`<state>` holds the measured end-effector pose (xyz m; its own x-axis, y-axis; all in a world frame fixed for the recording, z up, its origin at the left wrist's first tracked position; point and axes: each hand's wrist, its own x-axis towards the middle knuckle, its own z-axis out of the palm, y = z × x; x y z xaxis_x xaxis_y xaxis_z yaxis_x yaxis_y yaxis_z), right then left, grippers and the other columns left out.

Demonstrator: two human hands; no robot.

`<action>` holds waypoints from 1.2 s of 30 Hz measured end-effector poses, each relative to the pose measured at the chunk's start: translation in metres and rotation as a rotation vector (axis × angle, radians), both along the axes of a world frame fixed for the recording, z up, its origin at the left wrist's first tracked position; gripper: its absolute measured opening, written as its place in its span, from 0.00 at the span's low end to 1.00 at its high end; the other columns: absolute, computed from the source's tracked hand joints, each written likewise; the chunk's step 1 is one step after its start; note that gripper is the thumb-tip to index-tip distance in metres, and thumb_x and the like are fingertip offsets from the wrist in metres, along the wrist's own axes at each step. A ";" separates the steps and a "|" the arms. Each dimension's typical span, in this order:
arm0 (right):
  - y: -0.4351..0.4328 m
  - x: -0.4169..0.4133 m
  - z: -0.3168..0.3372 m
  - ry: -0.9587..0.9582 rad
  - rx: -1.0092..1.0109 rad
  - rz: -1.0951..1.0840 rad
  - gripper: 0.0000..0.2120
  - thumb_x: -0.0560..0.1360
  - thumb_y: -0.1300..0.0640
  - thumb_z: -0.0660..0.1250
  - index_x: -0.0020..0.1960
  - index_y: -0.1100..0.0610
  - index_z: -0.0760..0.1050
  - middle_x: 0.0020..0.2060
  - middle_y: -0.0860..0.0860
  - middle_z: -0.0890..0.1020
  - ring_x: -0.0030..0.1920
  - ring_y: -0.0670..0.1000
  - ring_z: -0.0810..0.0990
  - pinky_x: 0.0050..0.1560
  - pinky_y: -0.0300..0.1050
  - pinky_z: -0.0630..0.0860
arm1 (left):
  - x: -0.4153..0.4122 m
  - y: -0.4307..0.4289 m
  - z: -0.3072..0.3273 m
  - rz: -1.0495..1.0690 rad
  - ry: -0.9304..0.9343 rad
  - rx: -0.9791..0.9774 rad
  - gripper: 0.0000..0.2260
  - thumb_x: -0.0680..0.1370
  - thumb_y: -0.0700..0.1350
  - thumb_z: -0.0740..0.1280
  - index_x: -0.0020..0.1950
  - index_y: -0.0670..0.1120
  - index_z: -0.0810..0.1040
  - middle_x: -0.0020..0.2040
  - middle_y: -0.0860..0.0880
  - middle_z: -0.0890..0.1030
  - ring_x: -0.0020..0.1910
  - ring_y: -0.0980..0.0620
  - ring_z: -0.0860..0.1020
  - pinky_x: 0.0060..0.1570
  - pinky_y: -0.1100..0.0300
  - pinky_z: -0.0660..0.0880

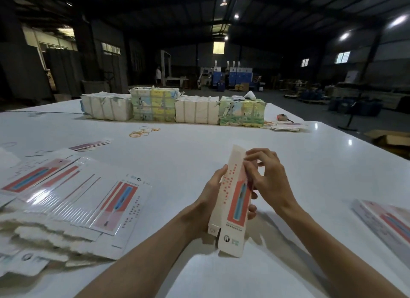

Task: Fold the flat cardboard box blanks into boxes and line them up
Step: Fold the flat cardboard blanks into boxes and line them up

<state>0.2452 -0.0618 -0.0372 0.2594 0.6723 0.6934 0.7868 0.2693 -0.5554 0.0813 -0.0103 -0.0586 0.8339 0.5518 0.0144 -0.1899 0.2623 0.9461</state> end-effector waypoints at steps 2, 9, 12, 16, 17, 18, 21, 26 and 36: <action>-0.001 0.002 0.005 0.096 -0.018 0.022 0.03 0.82 0.58 0.70 0.53 0.57 0.81 0.59 0.47 0.76 0.60 0.52 0.80 0.50 0.40 0.84 | 0.001 0.001 0.001 -0.030 0.033 -0.003 0.27 0.84 0.66 0.54 0.62 0.46 0.78 0.53 0.41 0.84 0.44 0.43 0.85 0.48 0.50 0.83; -0.009 0.013 0.023 0.442 -0.156 0.150 0.08 0.83 0.56 0.68 0.54 0.60 0.84 0.62 0.45 0.76 0.60 0.50 0.80 0.52 0.39 0.82 | 0.002 0.002 0.008 -0.131 0.070 0.035 0.32 0.83 0.68 0.51 0.64 0.43 0.78 0.52 0.43 0.85 0.43 0.45 0.84 0.46 0.53 0.82; -0.013 0.014 0.027 0.574 -0.168 0.272 0.11 0.83 0.57 0.68 0.52 0.64 0.84 0.65 0.50 0.77 0.63 0.55 0.80 0.60 0.47 0.82 | 0.005 0.001 0.011 -0.148 0.056 0.047 0.31 0.83 0.68 0.50 0.63 0.44 0.76 0.50 0.44 0.84 0.42 0.47 0.83 0.44 0.54 0.82; -0.017 0.008 0.030 0.697 -0.156 0.424 0.10 0.82 0.58 0.67 0.53 0.63 0.84 0.69 0.52 0.76 0.69 0.57 0.77 0.73 0.56 0.74 | 0.013 -0.006 0.007 -0.083 0.085 -0.037 0.29 0.81 0.70 0.52 0.52 0.44 0.74 0.39 0.46 0.77 0.33 0.52 0.76 0.38 0.59 0.77; -0.017 0.005 0.030 0.711 -0.142 0.436 0.10 0.83 0.58 0.67 0.53 0.63 0.84 0.69 0.52 0.76 0.69 0.56 0.76 0.74 0.56 0.73 | 0.015 -0.007 0.007 -0.080 0.070 -0.074 0.29 0.80 0.70 0.53 0.50 0.44 0.73 0.38 0.47 0.75 0.31 0.53 0.74 0.35 0.61 0.76; -0.018 0.002 0.030 0.707 -0.127 0.435 0.09 0.83 0.58 0.67 0.54 0.62 0.83 0.69 0.51 0.77 0.70 0.56 0.76 0.74 0.57 0.73 | 0.016 -0.007 0.006 -0.068 0.053 -0.108 0.29 0.79 0.71 0.54 0.49 0.44 0.72 0.37 0.47 0.74 0.30 0.54 0.72 0.34 0.62 0.75; -0.016 -0.005 0.033 0.582 -0.125 0.353 0.10 0.83 0.56 0.69 0.63 0.56 0.79 0.68 0.49 0.79 0.70 0.51 0.76 0.74 0.59 0.73 | 0.013 -0.001 0.005 -0.016 -0.038 -0.222 0.28 0.81 0.70 0.55 0.49 0.44 0.71 0.36 0.47 0.72 0.28 0.54 0.71 0.31 0.63 0.74; -0.011 -0.014 0.026 0.481 -0.290 0.432 0.28 0.80 0.49 0.71 0.77 0.46 0.64 0.60 0.49 0.84 0.59 0.51 0.85 0.62 0.53 0.82 | 0.002 0.009 0.006 -0.025 -0.267 -0.405 0.26 0.82 0.67 0.58 0.53 0.42 0.75 0.37 0.46 0.73 0.30 0.53 0.73 0.34 0.62 0.73; -0.004 -0.009 -0.014 0.565 -0.130 0.528 0.25 0.82 0.48 0.68 0.76 0.39 0.67 0.56 0.53 0.86 0.60 0.58 0.85 0.58 0.52 0.84 | 0.010 -0.002 -0.003 0.361 -0.014 0.037 0.26 0.81 0.70 0.55 0.68 0.52 0.73 0.49 0.39 0.85 0.42 0.40 0.87 0.41 0.49 0.85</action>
